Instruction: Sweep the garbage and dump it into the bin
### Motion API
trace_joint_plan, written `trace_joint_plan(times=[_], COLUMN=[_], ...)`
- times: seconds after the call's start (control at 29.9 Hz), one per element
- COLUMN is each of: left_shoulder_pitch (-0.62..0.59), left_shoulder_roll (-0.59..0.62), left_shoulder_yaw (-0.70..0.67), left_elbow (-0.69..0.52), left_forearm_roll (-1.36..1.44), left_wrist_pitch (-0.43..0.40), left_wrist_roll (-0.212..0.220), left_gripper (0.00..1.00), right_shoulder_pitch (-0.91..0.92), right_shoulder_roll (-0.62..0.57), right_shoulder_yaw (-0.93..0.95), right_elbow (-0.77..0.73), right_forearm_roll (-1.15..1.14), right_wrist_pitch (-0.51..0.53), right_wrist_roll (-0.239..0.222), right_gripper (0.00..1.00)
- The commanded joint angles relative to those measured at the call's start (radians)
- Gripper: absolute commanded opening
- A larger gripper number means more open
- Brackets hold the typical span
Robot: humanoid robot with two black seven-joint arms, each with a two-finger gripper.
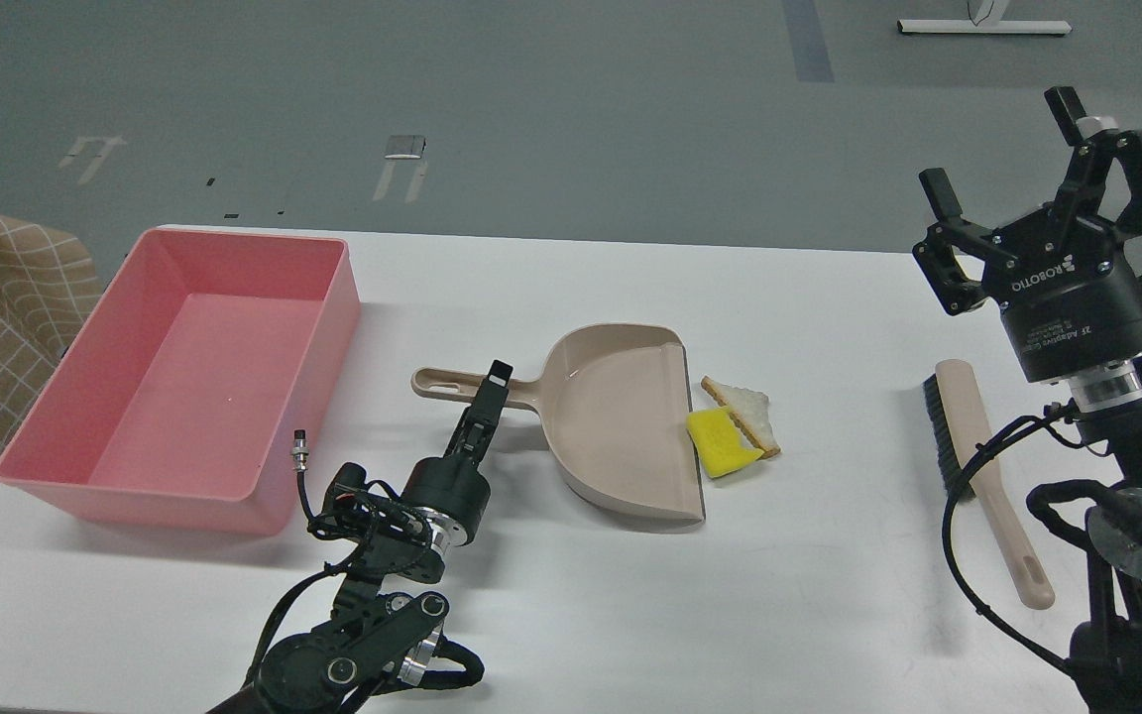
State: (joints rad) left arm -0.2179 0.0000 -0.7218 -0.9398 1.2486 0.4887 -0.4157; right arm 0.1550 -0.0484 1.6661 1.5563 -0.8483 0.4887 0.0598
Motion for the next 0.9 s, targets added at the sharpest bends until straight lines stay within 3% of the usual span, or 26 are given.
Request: trace_joint_plan(times=[0.0, 0.33, 0.74, 0.87], left_shoulder_pitch=[0.000, -0.002, -0.006, -0.008], left_shoulder_roll=[0.000, 0.000, 0.000, 0.000], left_shoulder_yaw=[0.001, -0.001, -0.001, -0.001], left_elbow=[0.001, -0.001, -0.008, -0.013], left_forearm_roll=[0.000, 0.000, 0.002, 0.003], left_wrist_pitch=[0.000, 0.000, 0.000, 0.000], left_wrist_roll=[0.000, 0.000, -0.005, -0.005], left_gripper=[0.49, 0.48, 0.49, 0.49], right_shoulder_pitch=[-0.002, -0.034, -0.058, -0.132], right_shoulder_roll=[-0.017, -0.048, -0.287, -0.369], right_shoulder_yaw=[0.000, 0.014, 0.228, 0.335], right_elbow=[0.004, -0.001, 0.005, 0.073], right_forearm_roll=[-0.006, -0.029, -0.084, -0.084], right_wrist_pitch=[0.000, -0.025, -0.044, -0.010], right_wrist_roll=[0.000, 0.009, 0.014, 0.064], right_gripper=[1.00, 1.00, 0.96, 1.00])
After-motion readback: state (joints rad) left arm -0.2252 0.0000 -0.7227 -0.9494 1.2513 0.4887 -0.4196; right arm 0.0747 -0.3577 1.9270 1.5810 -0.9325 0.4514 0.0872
